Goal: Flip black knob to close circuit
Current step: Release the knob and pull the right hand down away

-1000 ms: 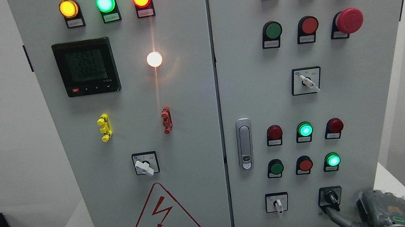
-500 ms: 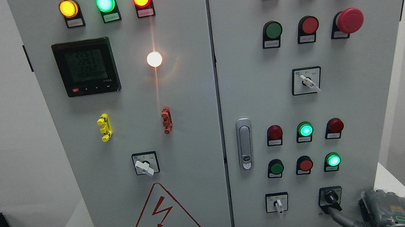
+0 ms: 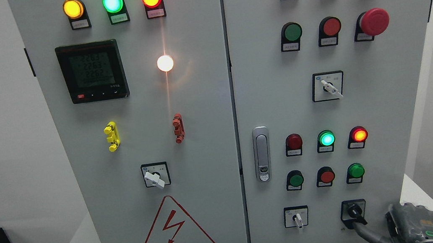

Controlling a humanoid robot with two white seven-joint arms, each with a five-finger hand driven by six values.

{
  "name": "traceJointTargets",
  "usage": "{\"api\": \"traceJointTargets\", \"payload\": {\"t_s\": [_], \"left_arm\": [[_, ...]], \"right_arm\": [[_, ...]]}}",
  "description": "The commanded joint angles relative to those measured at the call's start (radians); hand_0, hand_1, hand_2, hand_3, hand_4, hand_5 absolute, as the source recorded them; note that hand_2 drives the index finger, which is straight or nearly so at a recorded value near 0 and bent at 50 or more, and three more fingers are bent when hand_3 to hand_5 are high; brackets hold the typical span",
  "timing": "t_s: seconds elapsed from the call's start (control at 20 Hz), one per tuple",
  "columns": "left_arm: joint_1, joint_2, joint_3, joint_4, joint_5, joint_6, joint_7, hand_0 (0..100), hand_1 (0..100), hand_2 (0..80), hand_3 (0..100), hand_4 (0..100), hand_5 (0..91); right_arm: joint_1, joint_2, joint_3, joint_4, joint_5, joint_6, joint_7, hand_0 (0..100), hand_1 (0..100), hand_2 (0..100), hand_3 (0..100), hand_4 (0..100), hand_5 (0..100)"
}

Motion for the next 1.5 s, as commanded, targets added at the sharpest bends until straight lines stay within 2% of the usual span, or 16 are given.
{"api": "traceJointTargets", "payload": {"t_s": [0.0,0.55,0.8,0.95,1.25,1.45], "left_arm": [[0.000,0.000,0.000,0.000,0.000,0.000,0.001,12,56,0.0,0,0,0.0],[0.000,0.000,0.000,0.000,0.000,0.000,0.001,12,56,0.0,0,0,0.0],[0.000,0.000,0.000,0.000,0.000,0.000,0.001,12,56,0.0,0,0,0.0],[0.000,0.000,0.000,0.000,0.000,0.000,0.001,12,56,0.0,0,0,0.0],[0.000,0.000,0.000,0.000,0.000,0.000,0.001,12,56,0.0,0,0,0.0],[0.000,0.000,0.000,0.000,0.000,0.000,0.001,12,56,0.0,0,0,0.0]], "right_arm": [[-0.001,0.007,-0.008,-0.016,-0.002,0.002,-0.001,0,0,87,100,92,94],[0.007,0.026,0.027,-0.024,-0.003,0.009,-0.007,0,0,87,100,92,94],[0.020,0.047,0.075,-0.030,-0.025,0.010,-0.007,0,0,87,100,92,94],[0.043,0.058,0.107,-0.052,-0.063,0.012,-0.007,0,0,87,100,92,93],[0.109,0.078,0.107,-0.121,-0.080,0.012,-0.010,0,0,87,100,92,93],[0.178,0.086,0.097,-0.203,-0.106,0.012,-0.039,0,0,80,99,89,90]]}}
